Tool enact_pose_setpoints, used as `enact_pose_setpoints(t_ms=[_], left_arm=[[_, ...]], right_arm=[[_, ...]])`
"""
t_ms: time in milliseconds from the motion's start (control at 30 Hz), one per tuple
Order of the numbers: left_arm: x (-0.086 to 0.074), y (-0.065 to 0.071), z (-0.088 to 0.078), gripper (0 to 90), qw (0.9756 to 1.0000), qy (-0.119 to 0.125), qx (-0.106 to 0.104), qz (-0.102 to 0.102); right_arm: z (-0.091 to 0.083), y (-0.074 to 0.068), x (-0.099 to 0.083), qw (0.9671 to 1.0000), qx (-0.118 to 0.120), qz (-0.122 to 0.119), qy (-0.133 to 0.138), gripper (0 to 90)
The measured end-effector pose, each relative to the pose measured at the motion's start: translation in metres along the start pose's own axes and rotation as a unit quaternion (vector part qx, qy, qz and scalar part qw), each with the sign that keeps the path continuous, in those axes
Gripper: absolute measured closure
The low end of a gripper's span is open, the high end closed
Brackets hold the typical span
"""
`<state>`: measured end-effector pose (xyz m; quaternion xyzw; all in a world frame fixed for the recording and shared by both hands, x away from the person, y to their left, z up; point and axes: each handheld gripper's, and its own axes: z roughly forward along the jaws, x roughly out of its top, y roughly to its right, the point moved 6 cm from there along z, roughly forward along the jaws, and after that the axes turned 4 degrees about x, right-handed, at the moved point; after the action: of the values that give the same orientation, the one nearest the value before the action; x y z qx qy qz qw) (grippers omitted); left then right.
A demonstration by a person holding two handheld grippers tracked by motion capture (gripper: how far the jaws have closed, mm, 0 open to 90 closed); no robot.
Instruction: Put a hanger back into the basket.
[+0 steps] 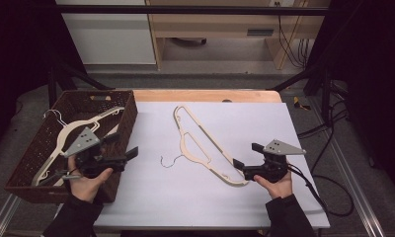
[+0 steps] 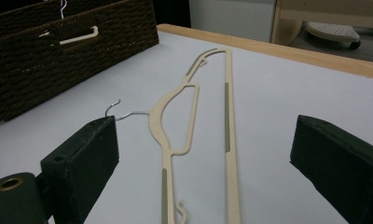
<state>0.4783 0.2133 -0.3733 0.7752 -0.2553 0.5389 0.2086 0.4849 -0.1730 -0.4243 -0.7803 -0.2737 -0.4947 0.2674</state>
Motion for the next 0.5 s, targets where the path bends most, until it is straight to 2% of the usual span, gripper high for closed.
enact_pose_setpoints(t_ms=[267,500], left_arm=[[-0.006,0.020,0.035,15.4,0.9992,-0.032,-0.020,0.015],[-0.016,0.022,0.071,17.0,0.9974,-0.066,-0.026,0.013]], right_arm=[[0.001,-0.002,-0.003,1.0000,0.000,-0.004,-0.006,7.8],[0.002,-0.002,-0.005,1.0000,0.001,-0.003,-0.008,7.9]])
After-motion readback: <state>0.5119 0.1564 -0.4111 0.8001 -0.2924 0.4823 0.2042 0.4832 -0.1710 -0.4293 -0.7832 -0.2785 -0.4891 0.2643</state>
